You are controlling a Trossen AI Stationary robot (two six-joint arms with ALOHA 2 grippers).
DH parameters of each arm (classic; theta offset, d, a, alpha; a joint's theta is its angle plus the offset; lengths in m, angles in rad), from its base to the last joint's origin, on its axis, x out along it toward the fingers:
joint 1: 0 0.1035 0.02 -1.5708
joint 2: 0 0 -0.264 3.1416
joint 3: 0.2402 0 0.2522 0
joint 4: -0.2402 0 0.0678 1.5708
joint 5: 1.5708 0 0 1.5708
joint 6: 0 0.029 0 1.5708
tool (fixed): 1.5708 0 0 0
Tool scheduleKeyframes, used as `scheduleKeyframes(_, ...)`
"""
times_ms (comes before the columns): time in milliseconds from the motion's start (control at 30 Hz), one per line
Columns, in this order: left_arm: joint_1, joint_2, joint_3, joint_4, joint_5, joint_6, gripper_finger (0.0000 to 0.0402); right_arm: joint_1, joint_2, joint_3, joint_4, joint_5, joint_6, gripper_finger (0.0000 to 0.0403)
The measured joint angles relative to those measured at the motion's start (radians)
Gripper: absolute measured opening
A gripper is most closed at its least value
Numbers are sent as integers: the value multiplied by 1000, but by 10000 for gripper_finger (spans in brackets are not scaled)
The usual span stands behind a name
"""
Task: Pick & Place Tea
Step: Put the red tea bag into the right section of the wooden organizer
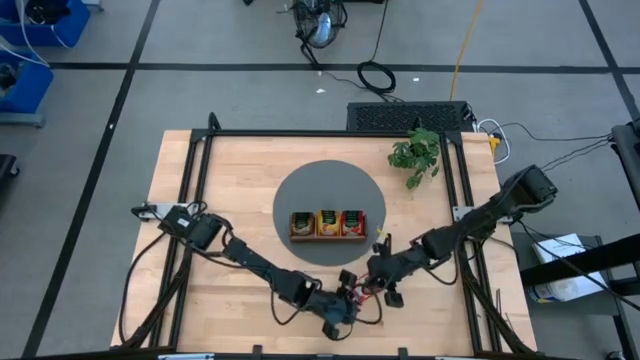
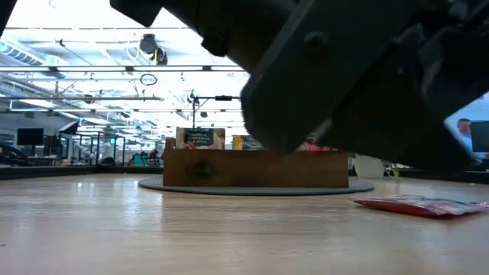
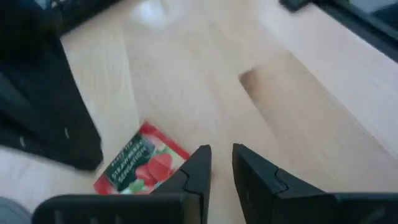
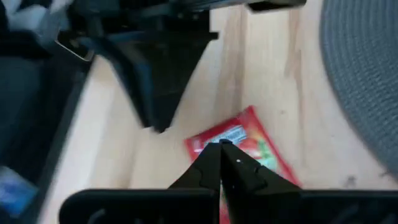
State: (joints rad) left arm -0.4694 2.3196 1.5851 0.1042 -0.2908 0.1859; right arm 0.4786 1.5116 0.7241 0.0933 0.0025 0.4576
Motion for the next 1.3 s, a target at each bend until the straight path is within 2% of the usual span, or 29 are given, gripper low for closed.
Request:
scheduleKeyframes(167, 12, -2, 27, -130, -57, -21, 72, 48, -29, 1, -69, -3, 110, 0)
scheduleKeyframes(267, 31, -2, 27, -155, -56, -53, 72, 77, -29, 1, -120, -2, 144, 0)
scheduleKeyframes(367, 52, -2, 28, -206, -50, -110, 72, 89, -29, 1, -169, -1, 258, 0)
scheduleKeyframes(567, 69, 2, 28, -214, -50, -145, 72, 93, -34, 2, -248, 21, 411, 0)
scheduleKeyframes(800, 97, 56, 35, -180, -2, -185, 72, 105, -33, 1, -306, 22, 471, 3)
scheduleKeyframes(1033, 100, 59, 33, -179, 10, -195, 72, 112, -34, 2, -346, -31, 507, 52)
scheduleKeyframes(1167, 101, 61, 32, -176, 13, -196, 72, 97, -34, 1, -483, 27, 522, 92)
scheduleKeyframes(1233, 101, 61, 31, -177, 16, -196, 71, 91, -34, -8, -470, 52, 530, 109)
scheduleKeyframes(1300, 101, 61, 31, -176, 17, -195, 71, 80, -35, -21, -411, 30, 530, 122)
